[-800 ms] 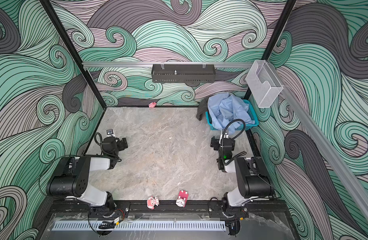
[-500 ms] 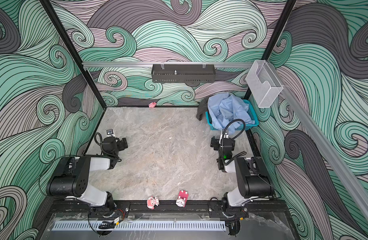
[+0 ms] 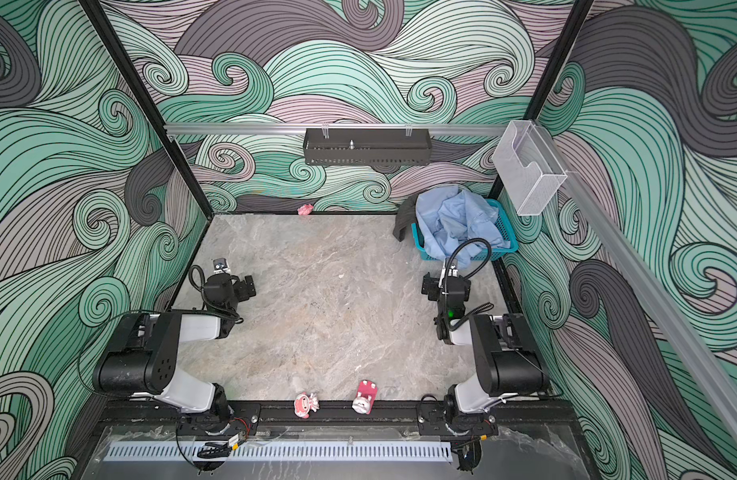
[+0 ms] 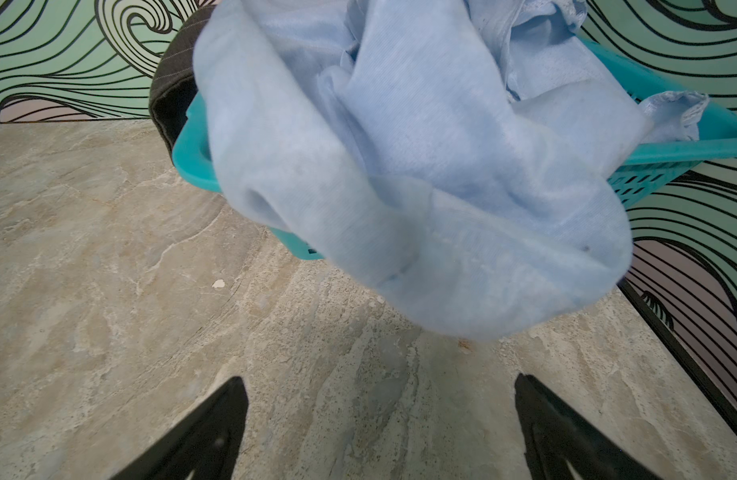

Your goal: Fold and stack the long sleeve shirts

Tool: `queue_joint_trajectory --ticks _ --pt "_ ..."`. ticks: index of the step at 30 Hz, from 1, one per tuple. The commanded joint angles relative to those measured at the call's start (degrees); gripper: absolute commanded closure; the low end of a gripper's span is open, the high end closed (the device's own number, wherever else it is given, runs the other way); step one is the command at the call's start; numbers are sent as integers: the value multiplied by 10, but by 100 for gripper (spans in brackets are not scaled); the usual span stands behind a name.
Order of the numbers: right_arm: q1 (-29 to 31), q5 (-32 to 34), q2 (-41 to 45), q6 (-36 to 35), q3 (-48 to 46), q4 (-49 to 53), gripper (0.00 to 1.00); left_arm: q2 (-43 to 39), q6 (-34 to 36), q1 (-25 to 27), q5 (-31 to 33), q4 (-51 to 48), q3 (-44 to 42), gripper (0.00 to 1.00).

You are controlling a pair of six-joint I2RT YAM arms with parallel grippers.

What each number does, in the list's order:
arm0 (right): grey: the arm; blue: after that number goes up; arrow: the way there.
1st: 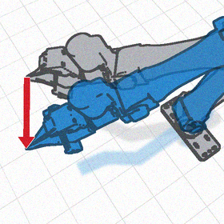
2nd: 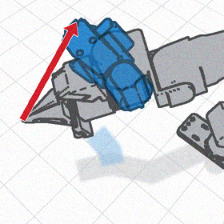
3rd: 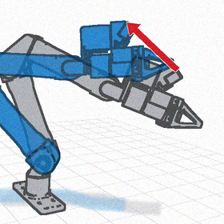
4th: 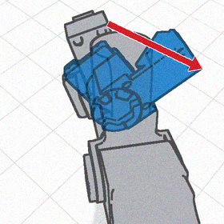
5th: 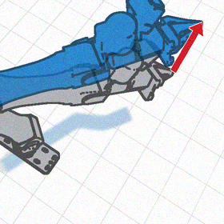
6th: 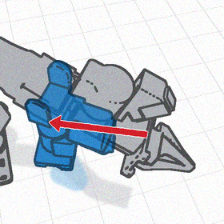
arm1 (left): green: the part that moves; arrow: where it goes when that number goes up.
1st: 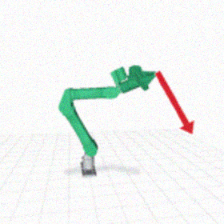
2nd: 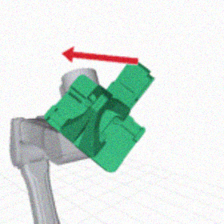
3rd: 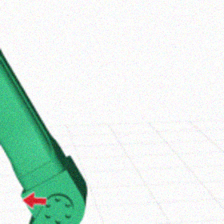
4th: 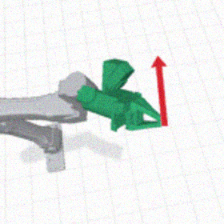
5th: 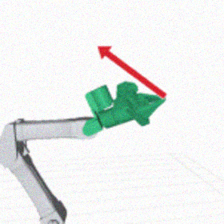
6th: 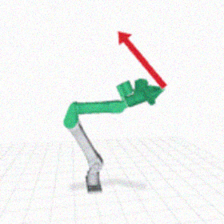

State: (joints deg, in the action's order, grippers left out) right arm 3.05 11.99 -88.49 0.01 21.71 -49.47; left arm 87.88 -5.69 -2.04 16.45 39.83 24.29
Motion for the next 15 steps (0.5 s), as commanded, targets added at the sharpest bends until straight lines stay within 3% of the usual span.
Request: queue_joint_trajectory --ticks 1,11,13,15 --pt "1 8 6 3 4 -9 1 -10 -4 3 1 -2 14 1" --pt "1 5 6 3 3 -10 1 -9 -5 3 1 -4 16 1" --pt "2 -23 22 -12 1 -19 9 -11 -2 3 -3 1 13 2" --pt "18 -16 91 -26 33 102 12 -39 37 4 -43 -5 17 8"
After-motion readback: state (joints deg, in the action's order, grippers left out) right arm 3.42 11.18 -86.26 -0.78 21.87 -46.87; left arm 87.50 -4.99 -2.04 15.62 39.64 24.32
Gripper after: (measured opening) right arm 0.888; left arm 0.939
